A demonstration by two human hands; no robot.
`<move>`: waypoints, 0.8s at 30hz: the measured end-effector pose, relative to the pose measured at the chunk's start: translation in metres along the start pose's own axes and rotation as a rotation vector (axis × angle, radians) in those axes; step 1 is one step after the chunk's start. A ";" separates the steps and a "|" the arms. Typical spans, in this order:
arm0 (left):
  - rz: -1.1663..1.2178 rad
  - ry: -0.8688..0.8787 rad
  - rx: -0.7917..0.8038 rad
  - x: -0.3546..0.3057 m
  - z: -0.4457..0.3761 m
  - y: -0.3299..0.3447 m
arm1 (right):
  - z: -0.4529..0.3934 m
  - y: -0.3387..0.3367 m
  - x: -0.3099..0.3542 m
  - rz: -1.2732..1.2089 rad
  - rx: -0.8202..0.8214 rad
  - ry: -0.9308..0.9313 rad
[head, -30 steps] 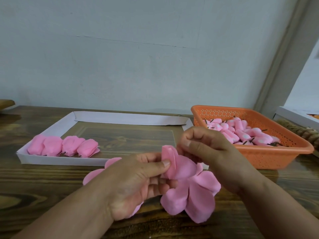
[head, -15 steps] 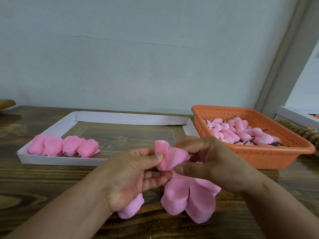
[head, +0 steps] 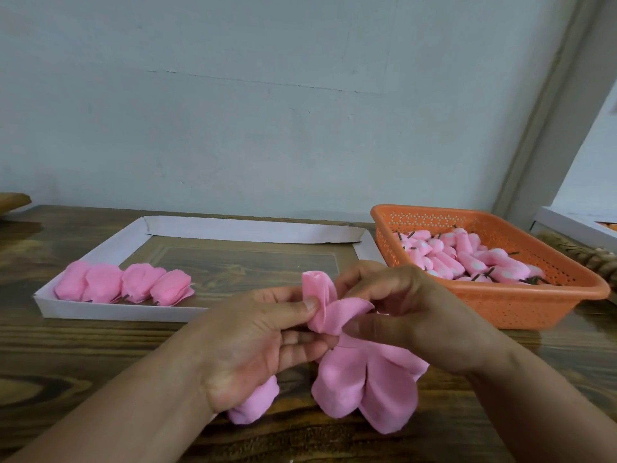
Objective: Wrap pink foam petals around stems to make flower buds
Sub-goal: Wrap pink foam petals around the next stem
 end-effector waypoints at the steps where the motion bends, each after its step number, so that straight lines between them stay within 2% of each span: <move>1: 0.001 0.003 0.002 0.000 0.000 0.000 | 0.000 -0.001 0.001 0.007 0.016 -0.007; 9: -0.041 0.037 0.005 -0.001 0.001 0.000 | 0.001 0.002 0.006 0.161 0.113 -0.004; 19: -0.049 0.000 0.106 -0.007 0.004 0.001 | 0.003 -0.004 0.009 0.135 0.077 -0.077; 24: 0.041 -0.010 0.186 -0.011 0.007 0.000 | 0.005 -0.012 0.012 0.150 0.041 -0.085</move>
Point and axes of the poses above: each hand's wrist, its own z-axis away from the middle knuckle, its own y-axis out of the palm, x = y × z, the point moved 3 cm from there along -z, towards the middle knuckle, and after that the axes turned 5 degrees about -y, right-handed, at the moved point
